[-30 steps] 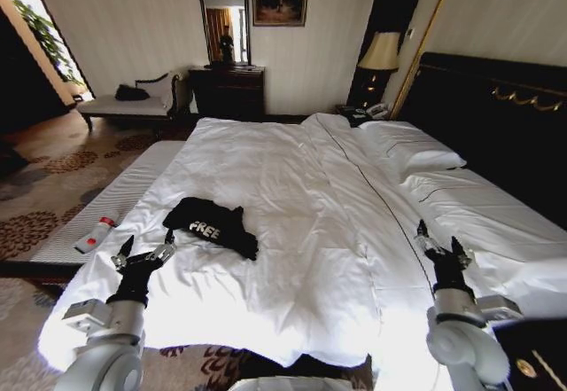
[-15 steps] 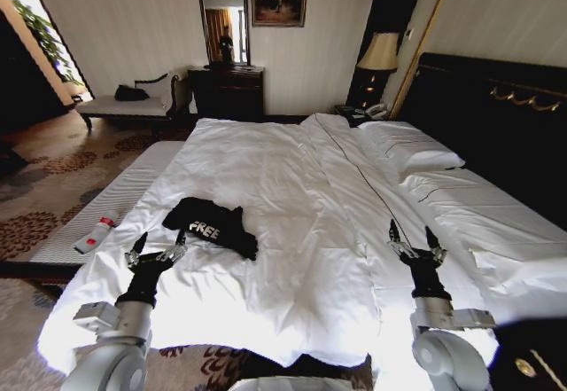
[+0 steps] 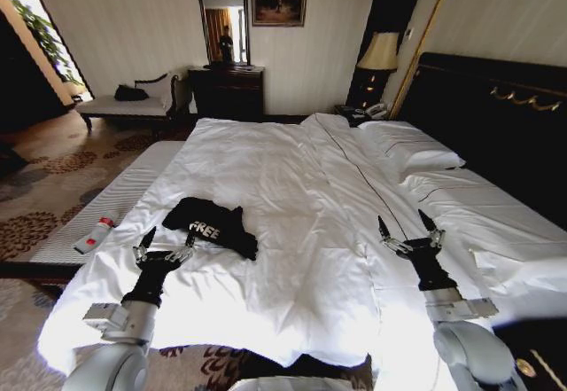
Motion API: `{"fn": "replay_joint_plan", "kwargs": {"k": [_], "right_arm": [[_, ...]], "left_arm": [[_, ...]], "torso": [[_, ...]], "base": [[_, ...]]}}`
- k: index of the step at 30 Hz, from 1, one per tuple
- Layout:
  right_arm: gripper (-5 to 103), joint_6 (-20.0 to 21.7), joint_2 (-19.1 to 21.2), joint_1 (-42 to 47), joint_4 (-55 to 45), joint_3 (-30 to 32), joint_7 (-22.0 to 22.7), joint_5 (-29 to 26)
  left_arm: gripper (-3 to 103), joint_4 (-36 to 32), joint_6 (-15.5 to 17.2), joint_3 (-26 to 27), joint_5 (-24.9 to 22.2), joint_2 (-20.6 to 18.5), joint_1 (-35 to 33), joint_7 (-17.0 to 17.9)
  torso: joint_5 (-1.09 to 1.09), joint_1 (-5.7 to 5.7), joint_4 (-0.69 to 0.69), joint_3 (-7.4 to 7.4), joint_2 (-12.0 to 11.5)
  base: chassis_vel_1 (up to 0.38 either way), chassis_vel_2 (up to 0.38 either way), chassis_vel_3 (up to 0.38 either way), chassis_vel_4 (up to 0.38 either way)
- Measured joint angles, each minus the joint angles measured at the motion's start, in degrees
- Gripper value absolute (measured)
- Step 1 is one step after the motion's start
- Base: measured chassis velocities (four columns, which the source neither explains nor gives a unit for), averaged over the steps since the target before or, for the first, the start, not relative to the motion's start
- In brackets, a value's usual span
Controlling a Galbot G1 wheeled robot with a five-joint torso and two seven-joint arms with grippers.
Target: Fold the clothes on the bed.
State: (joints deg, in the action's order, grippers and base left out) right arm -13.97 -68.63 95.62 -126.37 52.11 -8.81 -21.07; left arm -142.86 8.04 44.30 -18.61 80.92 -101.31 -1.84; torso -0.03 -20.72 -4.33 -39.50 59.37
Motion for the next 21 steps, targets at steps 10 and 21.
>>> {"fn": "replay_joint_plan", "kwargs": {"k": [10,21], "right_arm": [[100,0.1,-1.2,1.3,-1.1,-0.2,0.0,-0.2],[100,-0.1,-1.7,2.1,-1.9,0.0,1.0,-1.5]], "left_arm": [[100,-0.4,0.2,0.2,-0.3,-0.4,-0.5,0.2],[100,-0.2,0.2,2.2,-12.1,-4.1,2.5,-0.1]], "torso": [[0.0,0.0,-0.01,0.0,0.0],[0.0,0.0,0.0,0.0,0.0]], "base": [[0.0,0.0,0.0,0.0],[0.0,0.0,0.0,0.0]]}}
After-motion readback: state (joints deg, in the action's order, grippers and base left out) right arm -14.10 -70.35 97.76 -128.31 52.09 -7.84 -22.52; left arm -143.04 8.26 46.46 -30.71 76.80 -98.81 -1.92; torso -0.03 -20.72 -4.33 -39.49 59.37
